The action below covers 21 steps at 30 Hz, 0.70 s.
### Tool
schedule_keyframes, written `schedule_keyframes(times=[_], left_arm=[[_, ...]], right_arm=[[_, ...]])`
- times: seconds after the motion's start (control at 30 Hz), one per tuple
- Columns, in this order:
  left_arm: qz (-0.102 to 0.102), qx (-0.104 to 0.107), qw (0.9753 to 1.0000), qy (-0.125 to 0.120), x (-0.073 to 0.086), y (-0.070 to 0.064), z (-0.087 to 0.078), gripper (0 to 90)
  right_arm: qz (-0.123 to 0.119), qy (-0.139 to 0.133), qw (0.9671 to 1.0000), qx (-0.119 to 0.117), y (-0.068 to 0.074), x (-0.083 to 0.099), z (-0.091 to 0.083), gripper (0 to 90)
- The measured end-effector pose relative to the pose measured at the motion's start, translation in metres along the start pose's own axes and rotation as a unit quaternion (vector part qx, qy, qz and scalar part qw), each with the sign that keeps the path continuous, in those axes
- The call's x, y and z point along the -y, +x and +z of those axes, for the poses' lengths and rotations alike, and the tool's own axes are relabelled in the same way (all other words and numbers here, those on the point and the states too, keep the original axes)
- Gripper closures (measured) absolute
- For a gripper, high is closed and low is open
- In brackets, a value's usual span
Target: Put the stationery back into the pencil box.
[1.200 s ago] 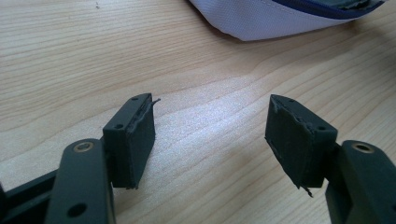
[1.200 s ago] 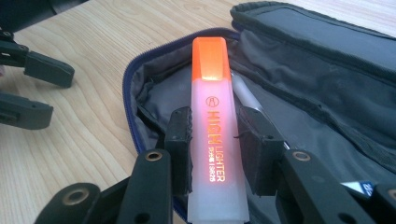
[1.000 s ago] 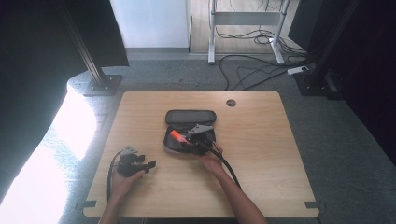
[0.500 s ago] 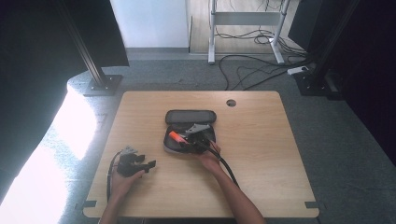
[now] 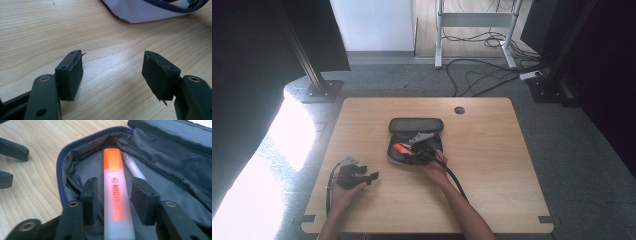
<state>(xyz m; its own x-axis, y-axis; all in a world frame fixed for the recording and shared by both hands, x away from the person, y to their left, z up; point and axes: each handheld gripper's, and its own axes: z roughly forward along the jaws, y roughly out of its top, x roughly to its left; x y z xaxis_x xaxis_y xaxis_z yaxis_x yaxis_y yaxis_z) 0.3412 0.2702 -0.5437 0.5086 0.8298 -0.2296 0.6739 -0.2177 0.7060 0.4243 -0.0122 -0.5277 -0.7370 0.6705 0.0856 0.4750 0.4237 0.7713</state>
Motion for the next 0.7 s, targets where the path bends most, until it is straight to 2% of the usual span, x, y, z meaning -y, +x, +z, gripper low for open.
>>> schedule_keyframes(times=[0.23, 0.43, 0.7], left_arm=[[0.000, -0.001, 1.0000, 0.000, 0.000, 0.000, 0.000, 33.4], [0.001, -0.002, 1.0000, 0.001, 0.000, -0.001, 0.000, 33.4], [0.001, -0.002, 1.0000, 0.002, 0.000, -0.001, 0.000, 33.4]], right_arm=[[0.016, -0.015, 0.9998, -0.003, -0.002, 0.002, -0.007, 52.8], [0.032, -0.041, 0.9986, -0.010, -0.003, 0.003, -0.018, 51.9], [0.037, -0.059, 0.9975, -0.012, -0.002, 0.006, -0.036, 50.1]])
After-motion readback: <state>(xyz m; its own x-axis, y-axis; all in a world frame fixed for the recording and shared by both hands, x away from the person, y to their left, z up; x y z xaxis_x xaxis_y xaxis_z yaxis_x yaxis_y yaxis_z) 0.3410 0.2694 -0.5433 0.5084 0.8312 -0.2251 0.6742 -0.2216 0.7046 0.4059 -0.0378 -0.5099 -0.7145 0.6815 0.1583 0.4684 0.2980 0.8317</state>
